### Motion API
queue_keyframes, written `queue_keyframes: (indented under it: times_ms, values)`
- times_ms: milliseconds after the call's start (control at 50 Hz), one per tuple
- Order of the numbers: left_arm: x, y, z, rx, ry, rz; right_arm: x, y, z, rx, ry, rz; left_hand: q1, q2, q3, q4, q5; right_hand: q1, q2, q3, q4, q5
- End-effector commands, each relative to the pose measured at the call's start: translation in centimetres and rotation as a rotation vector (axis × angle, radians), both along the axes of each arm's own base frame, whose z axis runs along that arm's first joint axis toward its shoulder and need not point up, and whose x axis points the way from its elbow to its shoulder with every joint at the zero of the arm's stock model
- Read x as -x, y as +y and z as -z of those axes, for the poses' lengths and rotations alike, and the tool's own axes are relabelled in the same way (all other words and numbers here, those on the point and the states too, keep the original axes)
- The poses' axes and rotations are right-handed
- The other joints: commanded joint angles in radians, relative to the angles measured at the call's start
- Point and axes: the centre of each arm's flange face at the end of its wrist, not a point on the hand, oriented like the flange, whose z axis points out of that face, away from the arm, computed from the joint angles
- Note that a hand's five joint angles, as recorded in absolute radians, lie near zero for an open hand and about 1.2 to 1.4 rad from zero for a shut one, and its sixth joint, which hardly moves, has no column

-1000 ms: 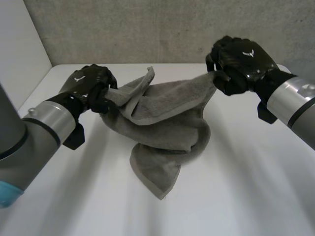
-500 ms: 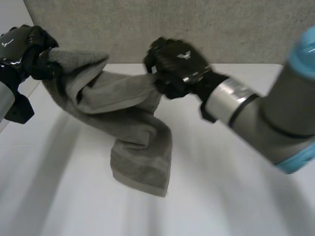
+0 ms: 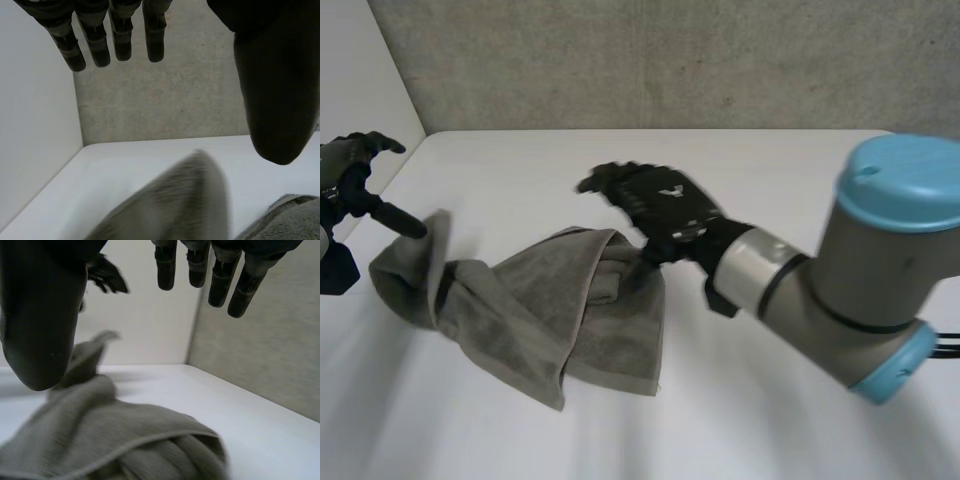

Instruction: Fold the towel.

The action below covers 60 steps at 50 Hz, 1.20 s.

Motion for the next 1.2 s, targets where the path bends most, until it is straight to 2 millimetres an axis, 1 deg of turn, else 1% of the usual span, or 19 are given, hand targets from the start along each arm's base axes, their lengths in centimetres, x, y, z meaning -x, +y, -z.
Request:
queue_keyframes:
  times_ms: [20,40,60,80,120,140,160,180,320,460,500,560,660,720,820,960,1000,1120,1200]
  values:
    - [3.7,2.0,-0.2,0.002,0.012,0.18,3.3,-2.1,1.4,-0.02,0.055,0.112,-0.071,-0.066,-0.051,-0.059,-0.043,-0.076,-0.078,-0.043,-0.076,-0.062]
    - [3.8,2.0,-0.2,0.002,0.012,0.18,3.7,-2.3,1.9,-0.022,0.071,0.128,-0.071,-0.066,-0.051,-0.059,-0.043,-0.076,-0.078,-0.043,-0.076,-0.062]
    - [5.0,2.7,0.0,-0.006,0.013,0.238,3.7,-2.3,1.9,-0.022,0.071,0.128,-0.071,-0.066,-0.051,-0.059,-0.043,-0.076,-0.078,-0.043,-0.076,-0.062]
    - [5.0,2.7,0.0,-0.006,0.013,0.238,3.9,-2.6,2.4,-0.023,0.085,0.145,-0.071,-0.066,-0.051,-0.059,-0.043,-0.076,-0.078,-0.043,-0.076,-0.062]
    - [7.1,4.3,0.6,-0.029,0.013,0.319,4.0,-2.9,2.8,-0.025,0.096,0.163,-0.071,-0.066,-0.051,-0.059,-0.043,-0.076,-0.078,-0.043,-0.076,-0.062]
    - [7.1,4.3,0.6,-0.029,0.013,0.32,4.0,-3.2,3.5,-0.037,0.106,0.178,-0.071,-0.066,-0.051,-0.059,-0.043,-0.076,-0.078,-0.043,-0.076,-0.062]
    - [8.0,5.1,0.9,-0.04,0.011,0.348,4.0,-3.6,4.3,-0.054,0.119,0.188,-0.066,-0.06,-0.051,-0.059,-0.037,-0.076,-0.078,-0.043,-0.076,-0.062]
    - [8.7,5.9,1.2,-0.048,0.009,0.377,4.0,-3.6,4.3,-0.054,0.119,0.188,-0.06,-0.054,-0.051,-0.059,-0.031,-0.076,-0.078,-0.043,-0.076,-0.062]
    - [10.7,8.2,2.4,-0.082,-0.003,0.441,2.9,-5.1,6.5,-0.093,0.13,0.195,-0.06,-0.054,-0.051,-0.059,-0.031,-0.076,-0.078,-0.043,-0.076,-0.062]
    - [11.5,7.8,4.6,-0.117,-0.049,0.354,1.6,-6.8,7.8,-0.147,0.091,0.207,-0.06,-0.054,-0.051,-0.059,-0.031,-0.076,-0.078,-0.043,-0.076,-0.062]
    - [12.4,7.4,6.1,-0.115,-0.111,0.325,1.4,-7.2,8.0,-0.157,0.08,0.214,-0.066,-0.06,-0.051,-0.059,-0.037,-0.076,-0.078,-0.043,-0.076,-0.062]
    - [12.9,7.3,6.8,-0.106,-0.151,0.317,1.0,-8.0,8.6,-0.168,0.069,0.234,-0.069,-0.063,-0.051,-0.059,-0.04,-0.076,-0.078,-0.043,-0.076,-0.062]
    - [14.5,6.3,9.1,-0.076,-0.281,0.274,0.5,-9.2,9.4,-0.168,0.061,0.274,-0.071,-0.066,-0.051,-0.059,-0.043,-0.076,-0.078,-0.043,-0.076,-0.062]
    - [15.0,6.2,9.5,-0.077,-0.294,0.275,-0.2,-9.5,9.9,-0.175,0.048,0.275,-0.071,-0.066,-0.051,-0.059,-0.043,-0.069,-0.071,-0.043,-0.076,-0.055]
    - [17.0,5.8,11.1,-0.081,-0.305,0.305,-0.6,-10.0,10.7,-0.21,0.029,0.278,-0.071,-0.066,-0.051,-0.059,-0.043,-0.022,-0.024,-0.043,-0.076,-0.008]
    - [18.2,5.5,11.3,-0.061,-0.305,0.306,-1.7,-9.6,11.9,-0.254,0.019,0.253,-0.071,-0.066,-0.051,-0.059,-0.043,0.002,0.0,-0.043,-0.076,0.016]
    - [18.2,5.3,11.6,-0.062,-0.308,0.298,-2.0,-9.5,12.7,-0.266,0.028,0.247,-0.071,-0.066,-0.051,-0.059,-0.043,0.09,0.087,-0.043,-0.076,0.104]
    - [18.2,5.0,12.4,-0.075,-0.325,0.286,-2.7,-9.1,13.1,-0.276,0.032,0.228,-0.069,-0.063,-0.051,-0.059,-0.04,0.231,0.229,-0.043,-0.076,0.245]
    - [18.1,4.6,12.8,-0.068,-0.335,0.257,-3.0,-9.0,13.5,-0.278,0.035,0.221,-0.06,-0.054,-0.051,-0.059,-0.031,0.491,0.489,-0.043,-0.076,0.505]
